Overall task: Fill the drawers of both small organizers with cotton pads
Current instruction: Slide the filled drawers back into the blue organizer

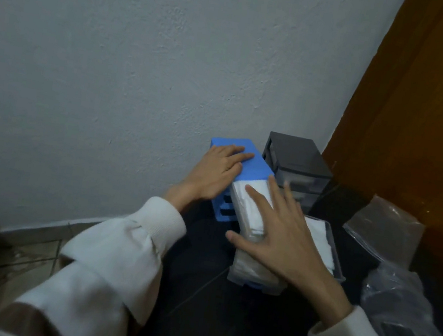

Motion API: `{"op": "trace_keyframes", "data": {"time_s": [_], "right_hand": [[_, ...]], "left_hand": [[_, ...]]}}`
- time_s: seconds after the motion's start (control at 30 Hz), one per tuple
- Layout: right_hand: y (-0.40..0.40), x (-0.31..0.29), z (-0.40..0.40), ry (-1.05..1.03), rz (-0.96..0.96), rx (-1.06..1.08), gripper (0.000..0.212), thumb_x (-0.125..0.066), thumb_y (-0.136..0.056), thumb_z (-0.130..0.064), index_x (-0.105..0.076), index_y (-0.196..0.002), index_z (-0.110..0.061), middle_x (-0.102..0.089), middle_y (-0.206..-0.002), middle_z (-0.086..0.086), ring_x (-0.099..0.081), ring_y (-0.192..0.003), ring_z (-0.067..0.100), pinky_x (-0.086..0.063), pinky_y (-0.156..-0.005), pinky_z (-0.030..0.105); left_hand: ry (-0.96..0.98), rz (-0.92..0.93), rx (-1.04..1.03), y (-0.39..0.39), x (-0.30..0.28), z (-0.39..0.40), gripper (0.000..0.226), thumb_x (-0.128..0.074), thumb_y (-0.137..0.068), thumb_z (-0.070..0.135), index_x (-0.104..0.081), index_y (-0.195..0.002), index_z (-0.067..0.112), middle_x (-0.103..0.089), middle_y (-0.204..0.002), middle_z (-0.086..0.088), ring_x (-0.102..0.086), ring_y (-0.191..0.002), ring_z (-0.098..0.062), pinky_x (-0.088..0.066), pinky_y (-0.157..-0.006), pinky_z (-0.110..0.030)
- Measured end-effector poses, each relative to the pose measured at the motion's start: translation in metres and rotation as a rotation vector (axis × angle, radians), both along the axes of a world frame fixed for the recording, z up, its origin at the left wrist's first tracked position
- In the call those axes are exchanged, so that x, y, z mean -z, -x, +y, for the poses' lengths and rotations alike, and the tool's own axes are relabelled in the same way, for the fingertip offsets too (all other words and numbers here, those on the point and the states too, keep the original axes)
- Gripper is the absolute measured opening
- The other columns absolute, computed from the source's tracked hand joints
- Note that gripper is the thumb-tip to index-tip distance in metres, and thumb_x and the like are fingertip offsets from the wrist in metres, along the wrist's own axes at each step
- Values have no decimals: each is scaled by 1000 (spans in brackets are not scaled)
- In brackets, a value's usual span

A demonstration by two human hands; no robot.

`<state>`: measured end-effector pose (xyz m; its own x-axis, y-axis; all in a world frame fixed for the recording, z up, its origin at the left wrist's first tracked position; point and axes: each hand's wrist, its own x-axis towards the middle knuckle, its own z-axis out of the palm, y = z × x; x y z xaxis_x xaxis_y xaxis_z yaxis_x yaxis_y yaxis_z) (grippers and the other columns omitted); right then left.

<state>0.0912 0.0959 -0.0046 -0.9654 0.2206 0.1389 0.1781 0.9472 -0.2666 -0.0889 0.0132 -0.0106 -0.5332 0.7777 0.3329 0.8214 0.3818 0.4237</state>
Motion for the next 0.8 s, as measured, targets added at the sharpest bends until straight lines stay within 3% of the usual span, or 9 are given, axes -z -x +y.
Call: {"op": "trace_keyframes", "data": {"time_s": [0.07, 0.2, 0.33, 0.43, 0.53, 0.7, 0.8], "right_hand": [[-5, 1, 6, -147, -60, -78, 105, -36, -68, -83, 12, -147, -34, 23, -155, -8, 20, -142, 14, 8, -114, 37], [-4, -2, 17, -191, -63, -142, 92, -57, -85, -52, 9, -147, -33, 7, -158, -9, 9, -144, 10, 2, -116, 32], [12, -9, 22, -165, -28, -166, 90, -62, -81, -50, -5, -149, -29, -9, -157, -5, 0, -144, 9, -2, -118, 37], [11, -9, 19, -174, 24, -156, 88, -62, -81, -54, -13, -148, -25, -18, -154, -3, -8, -142, 10, -2, -114, 30], [-3, -2, 20, -177, 52, -211, 89, -53, -81, -62, -8, -149, -26, -10, -157, -4, -1, -142, 5, 7, -113, 27], [-9, -6, 27, -200, -30, -183, 82, -6, -75, -71, -11, -147, -32, -13, -157, -8, -9, -142, 3, 8, -112, 26], [2, -10, 28, -213, -80, -194, 67, -19, -90, -64, -9, -148, -32, -11, -157, -10, -9, -142, 4, 6, -114, 29]], "left_hand": [[0, 1, -7, 0, 0, 1, 44, -24, -101, 27, -38, -142, 19, -32, -151, -5, -26, -139, -19, -9, -113, -28], [-5, -18, 1, -3, 0, 0, 46, -24, -99, 28, -38, -142, 19, -31, -151, -5, -25, -139, -19, -8, -114, -30], [-3, -24, 4, -4, -3, -1, 63, -16, -85, 33, -40, -141, 17, -34, -150, -6, -28, -137, -19, -11, -114, -30], [-6, -20, 0, -6, -3, 0, 63, -16, -85, 33, -41, -140, 17, -35, -149, -6, -30, -136, -18, -13, -112, -28], [-9, -27, 3, -7, -4, -1, 63, -16, -85, 33, -40, -140, 17, -35, -149, -6, -29, -136, -18, -12, -111, -26], [-12, -15, -5, -6, -2, 0, 53, -22, -93, 29, -40, -140, 17, -35, -149, -6, -29, -136, -18, -11, -110, -25], [-11, -16, -7, -5, 1, 1, 52, -22, -93, 29, -40, -140, 17, -35, -149, -6, -29, -136, -18, -11, -112, -28]]}}
